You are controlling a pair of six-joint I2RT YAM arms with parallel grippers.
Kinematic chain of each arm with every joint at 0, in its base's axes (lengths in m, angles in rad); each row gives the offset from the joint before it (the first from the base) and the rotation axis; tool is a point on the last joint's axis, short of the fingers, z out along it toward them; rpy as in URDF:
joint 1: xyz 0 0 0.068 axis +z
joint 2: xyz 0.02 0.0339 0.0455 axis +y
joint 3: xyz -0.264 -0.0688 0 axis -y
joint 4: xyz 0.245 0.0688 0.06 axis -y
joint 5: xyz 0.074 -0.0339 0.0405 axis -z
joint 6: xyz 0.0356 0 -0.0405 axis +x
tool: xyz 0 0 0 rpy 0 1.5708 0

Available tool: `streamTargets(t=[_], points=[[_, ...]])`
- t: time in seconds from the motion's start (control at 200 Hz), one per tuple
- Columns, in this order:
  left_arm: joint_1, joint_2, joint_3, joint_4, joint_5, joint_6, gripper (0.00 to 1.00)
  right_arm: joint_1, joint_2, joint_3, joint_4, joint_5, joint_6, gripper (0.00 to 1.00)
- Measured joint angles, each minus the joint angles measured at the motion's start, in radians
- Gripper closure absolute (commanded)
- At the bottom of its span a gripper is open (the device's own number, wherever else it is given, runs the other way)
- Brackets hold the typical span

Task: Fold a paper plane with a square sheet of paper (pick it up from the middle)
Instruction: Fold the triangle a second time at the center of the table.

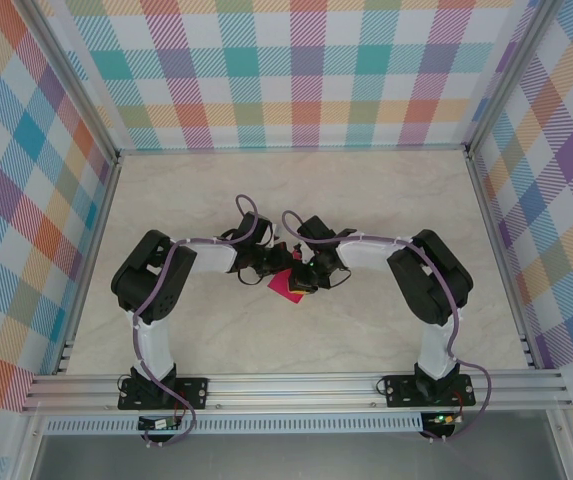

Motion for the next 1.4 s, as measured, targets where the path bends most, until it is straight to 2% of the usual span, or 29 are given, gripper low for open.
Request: streamTargets(t=[0.55,0.765,1.08,1.28,1.4], points=[[-0.007,-0.005,0.008,-0.027,-0.044,-0.004,1.0,0.0,-0.001,-0.001,-0.012,-0.003,-0.109,0.9],[-0.01,-0.006,0.008,-0.027,-0.053,-0.016,1.0,0.0,-0.051,-0.071,0.0,-0.011,-0.143,0.9],[-0.011,-0.007,0.006,-0.026,-0.056,-0.02,1.0,0.0,-0.124,-0.163,0.0,-0.024,-0.151,0.9],[-0.011,-0.007,0.006,-0.026,-0.055,-0.02,1.0,0.0,-0.197,-0.163,-0.006,0.0,-0.131,0.89],[-0.011,-0.007,0.006,-0.026,-0.055,-0.023,1.0,0.0,-0.177,-0.114,0.003,0.011,-0.113,0.89]])
